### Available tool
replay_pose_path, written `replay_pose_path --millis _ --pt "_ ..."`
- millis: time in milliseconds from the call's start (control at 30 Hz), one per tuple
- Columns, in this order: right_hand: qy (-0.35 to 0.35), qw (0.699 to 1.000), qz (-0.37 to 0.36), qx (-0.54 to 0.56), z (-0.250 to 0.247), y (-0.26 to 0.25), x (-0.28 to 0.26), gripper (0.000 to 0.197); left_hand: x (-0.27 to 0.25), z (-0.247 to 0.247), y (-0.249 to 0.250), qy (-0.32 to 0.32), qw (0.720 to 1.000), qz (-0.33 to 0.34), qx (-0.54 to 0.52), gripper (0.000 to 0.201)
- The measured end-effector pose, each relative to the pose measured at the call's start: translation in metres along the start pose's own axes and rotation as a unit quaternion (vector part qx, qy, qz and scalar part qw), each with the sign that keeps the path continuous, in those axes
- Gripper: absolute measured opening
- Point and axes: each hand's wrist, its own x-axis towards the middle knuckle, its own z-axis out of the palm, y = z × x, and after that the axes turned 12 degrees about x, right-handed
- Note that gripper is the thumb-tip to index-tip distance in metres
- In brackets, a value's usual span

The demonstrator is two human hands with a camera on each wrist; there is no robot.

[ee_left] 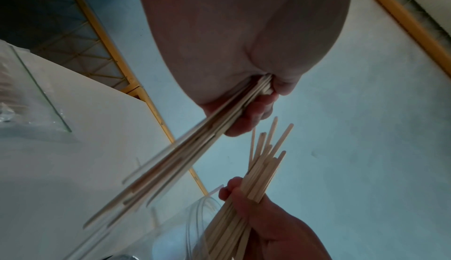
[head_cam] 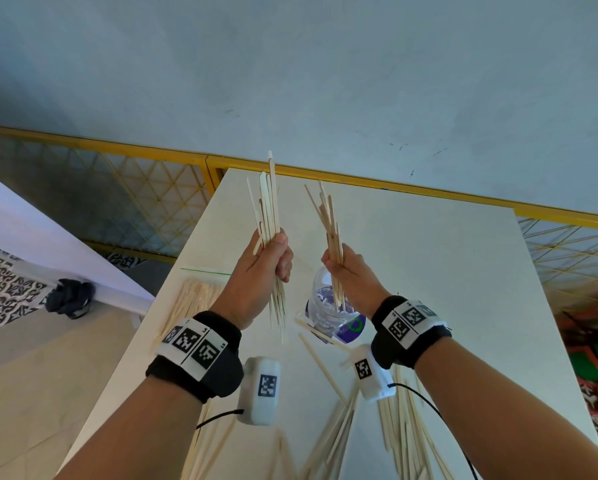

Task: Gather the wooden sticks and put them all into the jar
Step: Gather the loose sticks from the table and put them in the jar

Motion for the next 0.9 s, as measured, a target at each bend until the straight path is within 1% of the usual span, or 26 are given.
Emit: replay_pose_path --millis 67,133,233,300,500,533,667,800,867,900 --pt "-0.037 0.998 0.001 -0.053 -0.002 -0.007 -0.002 0.021 0.000 -0.001 0.000 0.000 1.000 0.003 -0.003 0.031" --pt "-0.070 0.992 0.010 -0.103 -0.005 -0.013 -0.003 0.015 0.000 -0.002 -0.001 0.001 1.000 0.004 0.004 0.031" --pt "-0.098 0.980 0.036 -0.168 -0.010 -0.017 -0.004 0.015 0.000 -0.003 -0.001 0.002 1.000 0.003 0.005 0.030" --pt "-0.093 0.978 0.054 -0.181 -0.011 -0.018 -0.003 0.015 0.000 -0.002 -0.001 -0.001 1.000 0.006 0.008 0.030" --pt "-0.034 0.992 0.059 -0.108 -0.009 -0.019 -0.002 0.015 -0.004 0.002 -0.001 -0.006 1.000 0.012 0.021 0.031" --pt "-0.030 0.991 0.061 -0.113 -0.008 -0.018 -0.002 0.014 -0.004 0.002 -0.001 -0.006 1.000 0.014 0.022 0.032" --pt "-0.037 0.975 0.096 -0.196 -0.006 -0.017 0.000 0.013 -0.004 -0.001 0.001 -0.006 1.000 0.017 0.025 0.038" --pt "-0.002 0.979 0.100 -0.179 -0.005 -0.023 0.001 0.016 -0.004 -0.003 -0.001 -0.002 1.000 0.021 0.022 0.037" --pt "-0.025 0.968 0.098 -0.230 -0.004 -0.027 -0.001 0.013 -0.005 -0.003 -0.002 0.000 1.000 0.017 0.017 0.035" --pt "-0.042 0.959 0.104 -0.260 -0.004 -0.028 -0.002 0.017 -0.005 -0.003 -0.002 0.001 1.000 0.016 0.014 0.033"
